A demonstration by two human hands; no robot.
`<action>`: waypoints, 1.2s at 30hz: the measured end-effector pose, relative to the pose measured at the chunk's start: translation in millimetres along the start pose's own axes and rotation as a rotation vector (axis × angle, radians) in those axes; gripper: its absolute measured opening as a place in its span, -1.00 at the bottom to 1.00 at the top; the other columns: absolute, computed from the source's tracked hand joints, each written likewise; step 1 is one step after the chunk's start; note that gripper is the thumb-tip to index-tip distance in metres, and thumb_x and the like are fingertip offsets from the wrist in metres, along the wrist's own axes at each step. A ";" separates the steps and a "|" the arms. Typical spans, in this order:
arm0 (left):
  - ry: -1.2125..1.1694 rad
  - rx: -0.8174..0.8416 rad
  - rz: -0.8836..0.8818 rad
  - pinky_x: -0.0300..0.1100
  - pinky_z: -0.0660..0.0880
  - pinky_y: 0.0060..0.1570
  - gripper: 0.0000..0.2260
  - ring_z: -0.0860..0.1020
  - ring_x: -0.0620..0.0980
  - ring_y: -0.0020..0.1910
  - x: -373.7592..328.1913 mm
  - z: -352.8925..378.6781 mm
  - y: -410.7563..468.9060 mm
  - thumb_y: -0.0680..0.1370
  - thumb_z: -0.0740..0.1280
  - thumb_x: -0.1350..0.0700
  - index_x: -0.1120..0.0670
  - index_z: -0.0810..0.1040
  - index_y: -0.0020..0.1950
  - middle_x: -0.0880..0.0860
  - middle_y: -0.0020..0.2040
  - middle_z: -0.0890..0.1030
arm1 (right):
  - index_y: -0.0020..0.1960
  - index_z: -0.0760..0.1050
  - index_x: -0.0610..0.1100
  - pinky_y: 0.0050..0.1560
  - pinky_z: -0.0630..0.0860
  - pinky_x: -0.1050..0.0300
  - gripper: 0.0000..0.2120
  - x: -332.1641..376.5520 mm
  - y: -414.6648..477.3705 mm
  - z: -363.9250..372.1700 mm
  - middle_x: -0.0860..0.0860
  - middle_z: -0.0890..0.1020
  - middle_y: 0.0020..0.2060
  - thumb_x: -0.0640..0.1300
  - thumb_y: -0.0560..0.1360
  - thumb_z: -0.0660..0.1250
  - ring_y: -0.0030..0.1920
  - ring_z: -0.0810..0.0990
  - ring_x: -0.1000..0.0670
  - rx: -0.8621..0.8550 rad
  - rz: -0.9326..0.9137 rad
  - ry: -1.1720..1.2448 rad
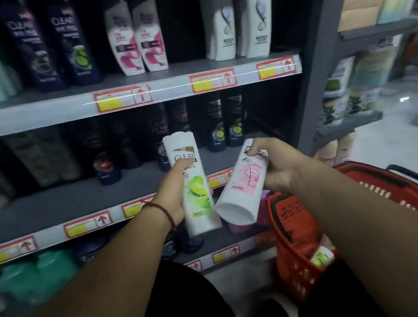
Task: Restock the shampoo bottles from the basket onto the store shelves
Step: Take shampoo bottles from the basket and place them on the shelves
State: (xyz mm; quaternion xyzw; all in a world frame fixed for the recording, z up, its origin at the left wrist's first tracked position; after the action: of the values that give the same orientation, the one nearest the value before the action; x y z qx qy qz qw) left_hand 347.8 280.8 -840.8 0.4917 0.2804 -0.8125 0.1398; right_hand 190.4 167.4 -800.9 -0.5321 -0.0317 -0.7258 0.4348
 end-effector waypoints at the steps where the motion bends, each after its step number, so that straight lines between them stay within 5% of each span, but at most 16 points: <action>1: 0.004 -0.031 0.007 -0.02 0.59 -0.22 -0.79 0.57 0.13 -0.32 -1.4 -14.4 -3.4 0.55 0.28 0.03 0.15 0.50 0.07 0.18 -0.25 0.56 | 0.05 0.34 -0.22 -0.33 0.62 -0.28 -0.85 -6.3 5.2 11.7 -0.20 0.46 -0.17 -0.35 0.49 0.15 -0.19 0.60 -0.29 0.035 0.012 -0.033; 6: 0.022 -0.146 0.081 -0.02 0.60 -0.10 -0.73 0.60 0.13 -0.22 -16.9 -80.3 -25.5 0.53 0.34 0.09 0.18 0.58 0.17 0.23 -0.05 0.61 | 0.27 0.49 -0.27 -0.23 0.68 -0.14 -0.69 -32.8 28.2 65.1 -0.21 0.66 -0.09 -0.21 0.55 0.39 -0.14 0.70 -0.16 0.177 0.023 -0.278; 11: 0.068 -0.249 0.208 0.01 0.58 -0.13 -0.53 0.63 0.11 -0.18 -42.8 -141.1 -67.3 0.49 0.46 -0.06 0.15 0.52 0.31 0.17 -0.01 0.64 | 0.17 0.56 -0.20 -0.02 0.65 -0.26 -0.70 -61.7 37.7 129.7 -0.20 0.68 0.01 -0.01 0.57 0.39 0.05 0.68 -0.20 0.306 0.137 -0.284; 16: 0.057 -0.347 0.245 0.02 0.58 -0.11 -0.50 0.64 0.08 -0.17 -58.6 -200.4 -101.7 0.52 0.38 -0.20 0.07 0.48 0.33 0.11 -0.05 0.66 | 0.13 0.52 -0.20 -0.31 0.66 -0.20 -0.65 -90.5 41.1 198.7 -0.23 0.63 -0.16 0.10 0.63 0.27 -0.26 0.67 -0.21 0.369 0.212 -0.199; 22: -0.174 -0.451 0.176 -0.04 0.61 -0.18 -0.74 0.61 0.10 -0.29 -59.9 -275.6 -112.4 0.59 0.32 -0.03 0.13 0.52 0.15 0.16 -0.16 0.62 | -0.02 0.41 -0.25 -0.16 0.65 -0.15 -0.87 -123.3 59.4 274.0 -0.20 0.56 -0.33 -0.17 0.53 0.20 -0.27 0.61 -0.23 0.490 0.254 -0.239; 32: -0.057 -0.448 0.384 0.01 0.61 -0.12 -0.59 0.66 0.14 -0.10 -108.6 -362.5 -60.7 0.46 0.47 0.07 0.23 0.57 0.24 0.23 0.06 0.67 | 0.28 0.49 -0.37 -0.10 0.67 -0.21 -0.61 -124.3 121.2 349.7 -0.31 0.68 0.05 -0.20 0.53 0.44 -0.04 0.71 -0.23 0.396 -0.039 -0.214; 36: 0.022 -0.435 0.481 -0.02 0.60 -0.11 -0.62 0.68 0.12 -0.09 -128.5 -378.7 -31.3 0.36 0.52 0.07 0.18 0.66 0.12 0.21 0.04 0.69 | 0.25 0.46 -0.44 -0.05 0.67 -0.21 -0.56 -111.8 148.4 365.3 -0.27 0.70 -0.09 -0.22 0.49 0.48 -0.13 0.72 -0.22 0.310 -0.204 -0.275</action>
State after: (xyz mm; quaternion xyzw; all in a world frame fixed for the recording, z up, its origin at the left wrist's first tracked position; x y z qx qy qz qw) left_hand 666.3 524.4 -854.1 0.5111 0.3246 -0.6720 0.4265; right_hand 567.4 328.0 -794.5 -0.5470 -0.2556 -0.6730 0.4273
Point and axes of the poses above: each hand's wrist, its own y-axis towards the middle knuckle, its own z-axis out of the palm, x = y × z, the point moved 4 cm from there along y, towards the middle knuckle
